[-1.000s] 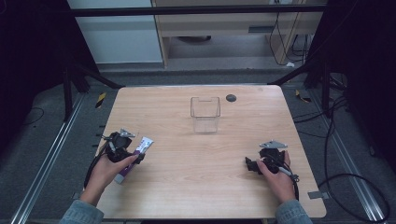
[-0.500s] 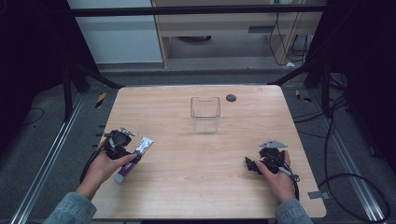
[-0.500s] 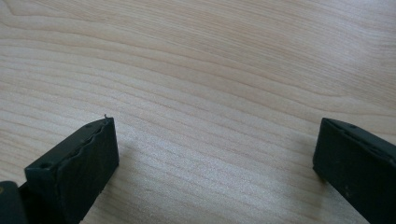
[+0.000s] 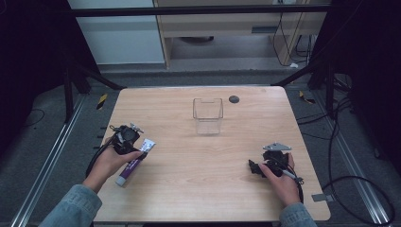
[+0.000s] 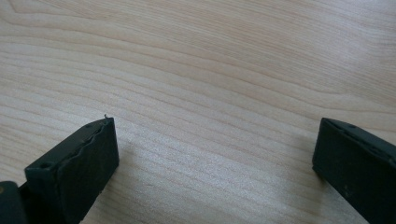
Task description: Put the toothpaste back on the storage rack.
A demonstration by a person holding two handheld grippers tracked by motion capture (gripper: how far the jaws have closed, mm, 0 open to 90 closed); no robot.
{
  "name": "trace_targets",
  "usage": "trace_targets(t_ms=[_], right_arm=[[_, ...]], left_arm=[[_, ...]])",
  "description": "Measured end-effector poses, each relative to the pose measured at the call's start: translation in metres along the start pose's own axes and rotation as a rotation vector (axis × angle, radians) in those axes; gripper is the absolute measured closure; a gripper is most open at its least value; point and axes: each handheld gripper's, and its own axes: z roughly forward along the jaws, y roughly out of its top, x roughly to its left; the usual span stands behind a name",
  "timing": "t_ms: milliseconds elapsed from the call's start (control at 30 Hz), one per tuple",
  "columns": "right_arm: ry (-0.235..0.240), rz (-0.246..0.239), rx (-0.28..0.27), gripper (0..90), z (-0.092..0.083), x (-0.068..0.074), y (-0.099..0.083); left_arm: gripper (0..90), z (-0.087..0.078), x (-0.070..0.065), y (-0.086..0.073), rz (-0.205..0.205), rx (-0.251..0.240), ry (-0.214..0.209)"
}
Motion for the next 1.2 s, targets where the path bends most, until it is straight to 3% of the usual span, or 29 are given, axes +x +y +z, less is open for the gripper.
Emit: trace_targets(t_ms=[167, 567, 900, 933, 1200], right_arm=[[0.000, -0.001, 0.000, 0.6, 0.000, 0.000, 0.000], [0.006, 0.008, 0.002, 0.6, -0.001, 0.000, 0.000], [0.007, 0.009, 0.003, 0.6, -0.001, 0.000, 0.000], [-0.001, -0.008, -0.001, 0.6, 0.000, -0.001, 0.000], [0.008, 0.006, 0.004, 0.6, -0.001, 0.000, 0.000]], left_arm=[[34.5, 0.013, -0.001, 0.003, -0.005, 0.050, -0.018], [39.9, 0.028, 0.001, 0.008, 0.003, 0.113, 0.001], [43.0, 0.035, 0.006, 0.005, -0.032, 0.127, -0.012], [43.3, 0.036, 0.006, 0.005, -0.038, 0.127, -0.014], [45.7, 0.039, 0.007, 0.006, -0.030, 0.145, -0.019]])
